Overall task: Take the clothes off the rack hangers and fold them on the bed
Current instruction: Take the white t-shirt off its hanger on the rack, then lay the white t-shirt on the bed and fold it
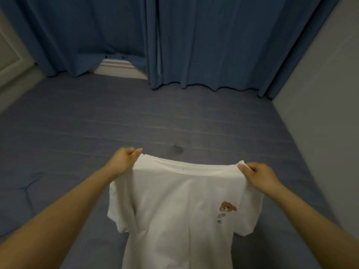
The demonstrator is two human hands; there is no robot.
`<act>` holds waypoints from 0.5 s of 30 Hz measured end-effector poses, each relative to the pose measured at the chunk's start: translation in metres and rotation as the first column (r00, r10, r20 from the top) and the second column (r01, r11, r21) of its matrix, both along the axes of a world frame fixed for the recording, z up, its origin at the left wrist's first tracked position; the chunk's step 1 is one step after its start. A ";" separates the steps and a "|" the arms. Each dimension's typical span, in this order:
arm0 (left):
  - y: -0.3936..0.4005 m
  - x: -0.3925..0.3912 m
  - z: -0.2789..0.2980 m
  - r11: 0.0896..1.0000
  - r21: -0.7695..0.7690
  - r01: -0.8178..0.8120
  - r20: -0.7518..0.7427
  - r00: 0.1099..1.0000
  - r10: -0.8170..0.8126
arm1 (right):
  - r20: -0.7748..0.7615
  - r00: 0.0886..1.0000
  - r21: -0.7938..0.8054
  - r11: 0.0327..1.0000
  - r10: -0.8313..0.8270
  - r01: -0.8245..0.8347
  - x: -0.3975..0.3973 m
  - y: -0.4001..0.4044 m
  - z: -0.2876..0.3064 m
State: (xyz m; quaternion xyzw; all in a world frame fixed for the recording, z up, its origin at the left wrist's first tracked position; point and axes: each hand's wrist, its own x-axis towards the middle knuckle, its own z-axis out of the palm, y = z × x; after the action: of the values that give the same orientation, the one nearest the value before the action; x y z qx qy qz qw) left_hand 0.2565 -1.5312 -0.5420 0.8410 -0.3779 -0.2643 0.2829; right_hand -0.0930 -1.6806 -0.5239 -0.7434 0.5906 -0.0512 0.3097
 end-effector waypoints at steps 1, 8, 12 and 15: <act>-0.014 0.005 -0.026 1.000 0.020 0.019 0.015 1.000 -0.019 | -0.007 1.000 0.017 1.000 -0.013 0.013 0.004 -0.016 -0.023; -0.072 0.019 -0.155 0.999 0.047 -0.001 0.135 0.991 -0.005 | -0.146 0.988 -0.112 0.992 0.049 -0.065 0.021 -0.079 -0.137; -0.094 0.026 -0.188 0.995 0.006 -0.095 0.286 0.954 0.090 | 0.045 0.994 -0.039 0.994 -0.098 0.099 0.038 -0.090 -0.176; -0.116 0.022 -0.207 0.970 -0.048 -0.237 0.118 0.963 0.242 | 0.229 0.955 0.045 0.982 -0.191 0.185 0.053 -0.099 -0.206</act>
State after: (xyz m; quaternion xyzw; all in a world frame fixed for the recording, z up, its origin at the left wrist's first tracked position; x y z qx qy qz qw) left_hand 0.2782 -1.6468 -0.7492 0.8904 -0.2945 -0.1695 0.3027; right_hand -0.0404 -1.7797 -0.7299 -0.6692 0.6188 -0.1602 0.3791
